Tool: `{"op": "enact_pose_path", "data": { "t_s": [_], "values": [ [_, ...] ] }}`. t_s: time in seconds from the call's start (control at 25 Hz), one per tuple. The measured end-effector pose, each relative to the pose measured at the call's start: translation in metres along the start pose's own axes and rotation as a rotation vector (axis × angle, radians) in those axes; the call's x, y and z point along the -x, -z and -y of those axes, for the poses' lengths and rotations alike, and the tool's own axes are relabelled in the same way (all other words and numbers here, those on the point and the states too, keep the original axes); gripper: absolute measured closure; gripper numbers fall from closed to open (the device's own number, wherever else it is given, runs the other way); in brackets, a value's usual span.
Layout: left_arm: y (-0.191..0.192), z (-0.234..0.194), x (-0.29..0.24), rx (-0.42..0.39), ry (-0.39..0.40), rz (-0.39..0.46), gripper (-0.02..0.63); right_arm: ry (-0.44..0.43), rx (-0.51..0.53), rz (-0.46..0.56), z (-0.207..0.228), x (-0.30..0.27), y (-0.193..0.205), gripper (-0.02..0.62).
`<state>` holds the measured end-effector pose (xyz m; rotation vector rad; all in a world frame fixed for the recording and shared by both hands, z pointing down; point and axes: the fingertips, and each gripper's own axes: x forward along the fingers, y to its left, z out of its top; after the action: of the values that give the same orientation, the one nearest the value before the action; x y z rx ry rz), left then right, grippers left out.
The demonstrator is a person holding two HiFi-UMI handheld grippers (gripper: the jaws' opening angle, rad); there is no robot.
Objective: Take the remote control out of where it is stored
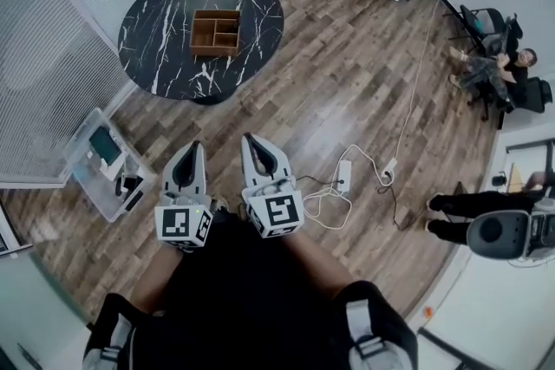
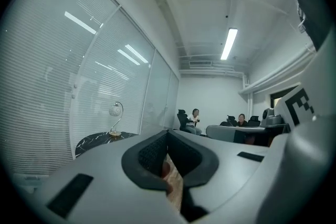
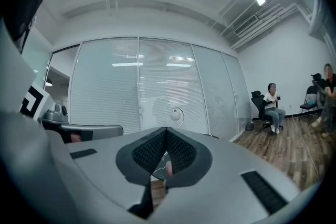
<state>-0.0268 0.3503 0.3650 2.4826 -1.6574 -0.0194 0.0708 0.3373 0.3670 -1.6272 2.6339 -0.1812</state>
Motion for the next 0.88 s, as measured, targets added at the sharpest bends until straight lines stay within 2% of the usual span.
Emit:
{"op": "enact_pose_path", "data": {
  "t_s": [0.12,0.32,0.6,0.88],
  "values": [
    [-0.003,-0.006,0.006,-0.022,0.029,0.004,0.597,0.028,0.0,0.006,-0.008,-0.002,0.0,0.594],
    [0.003,-0.019,0.009,-0.012,0.063,-0.011,0.598,0.067,-0.002,0.012,-0.017,-0.01,0.001,0.594],
    [0.0,-0.026,0.0,0.001,0.058,0.006,0.598,0.067,0.0,0.008,-0.013,-0.024,0.001,0.594],
    [-0.001,-0.031,-0.039,-0.002,0.013,0.023,0.597,0.02,0.01,-0.002,0.01,-0.049,0.005,0.594]
  ]
}}
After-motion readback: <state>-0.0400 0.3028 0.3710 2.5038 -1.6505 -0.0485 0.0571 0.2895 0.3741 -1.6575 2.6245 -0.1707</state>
